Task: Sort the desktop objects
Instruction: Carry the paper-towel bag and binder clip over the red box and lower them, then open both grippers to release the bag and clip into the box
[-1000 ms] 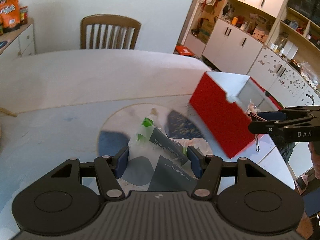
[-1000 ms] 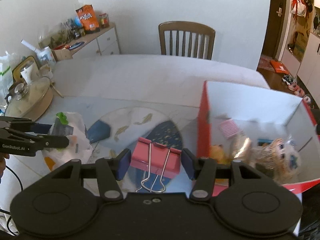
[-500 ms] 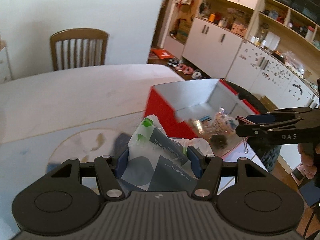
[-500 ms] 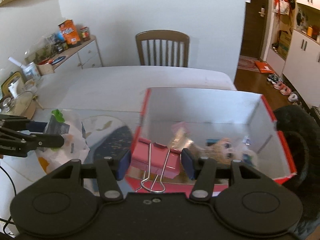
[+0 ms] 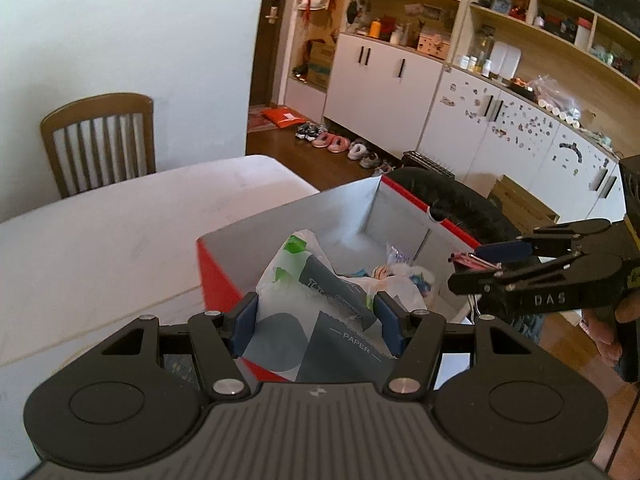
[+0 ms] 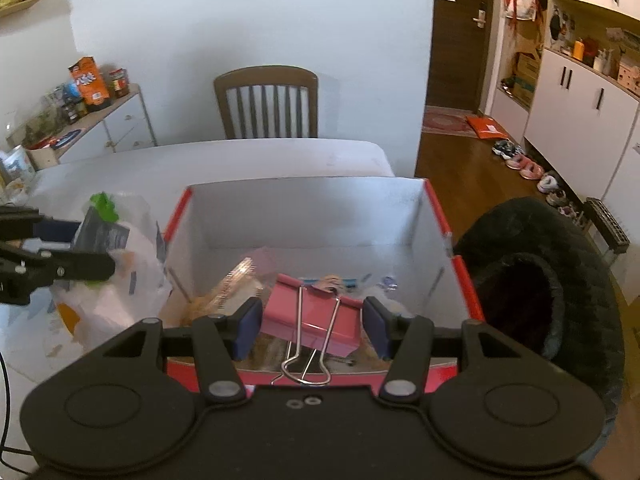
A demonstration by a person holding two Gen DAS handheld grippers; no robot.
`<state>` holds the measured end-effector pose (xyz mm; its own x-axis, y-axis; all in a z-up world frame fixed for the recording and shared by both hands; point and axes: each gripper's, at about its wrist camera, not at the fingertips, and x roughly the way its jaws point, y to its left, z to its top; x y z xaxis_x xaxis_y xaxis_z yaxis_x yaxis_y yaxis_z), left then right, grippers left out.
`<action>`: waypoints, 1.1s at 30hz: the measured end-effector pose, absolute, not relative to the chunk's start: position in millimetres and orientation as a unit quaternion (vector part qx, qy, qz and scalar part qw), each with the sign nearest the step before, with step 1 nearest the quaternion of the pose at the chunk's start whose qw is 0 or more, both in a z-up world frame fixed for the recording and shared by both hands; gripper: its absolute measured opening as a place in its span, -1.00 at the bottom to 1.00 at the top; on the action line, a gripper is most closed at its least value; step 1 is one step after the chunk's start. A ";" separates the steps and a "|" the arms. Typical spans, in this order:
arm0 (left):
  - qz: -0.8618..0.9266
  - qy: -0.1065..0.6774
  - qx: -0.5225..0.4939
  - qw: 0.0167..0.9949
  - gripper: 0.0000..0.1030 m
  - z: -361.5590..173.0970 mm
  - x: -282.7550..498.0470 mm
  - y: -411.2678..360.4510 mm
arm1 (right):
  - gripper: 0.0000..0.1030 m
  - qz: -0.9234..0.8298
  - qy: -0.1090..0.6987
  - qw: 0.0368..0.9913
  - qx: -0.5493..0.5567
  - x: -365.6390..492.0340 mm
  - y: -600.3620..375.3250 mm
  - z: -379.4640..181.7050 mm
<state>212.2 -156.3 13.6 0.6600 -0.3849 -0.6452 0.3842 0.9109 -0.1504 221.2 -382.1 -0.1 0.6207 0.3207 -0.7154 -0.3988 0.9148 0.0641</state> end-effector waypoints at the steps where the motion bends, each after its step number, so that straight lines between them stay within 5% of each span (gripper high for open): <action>1: -0.212 0.355 0.004 0.911 0.18 12.3 216.8 -161.2 | 0.06 0.198 0.388 0.899 -0.051 223.1 -385.1 -1.5; 16: -0.180 0.402 0.033 0.897 0.19 -23.4 289.7 -204.8 | -0.10 0.195 0.404 0.891 -0.073 284.0 -385.1 -24.9; 18: -0.174 0.409 0.037 0.895 0.19 -29.2 295.7 -208.1 | -0.64 0.198 0.412 0.887 -0.067 295.5 -382.5 -31.9; 33: -0.180 0.454 0.046 0.871 0.32 -55.6 311.8 -223.6 | -0.37 0.198 0.454 0.867 -0.054 317.6 -385.8 -60.8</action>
<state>311.8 -223.6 -55.6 0.5230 -0.2716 -0.8079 0.3544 0.9314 -0.0837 317.6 -385.8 -60.8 0.5084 0.2948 -0.8091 -0.3923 0.9157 0.0872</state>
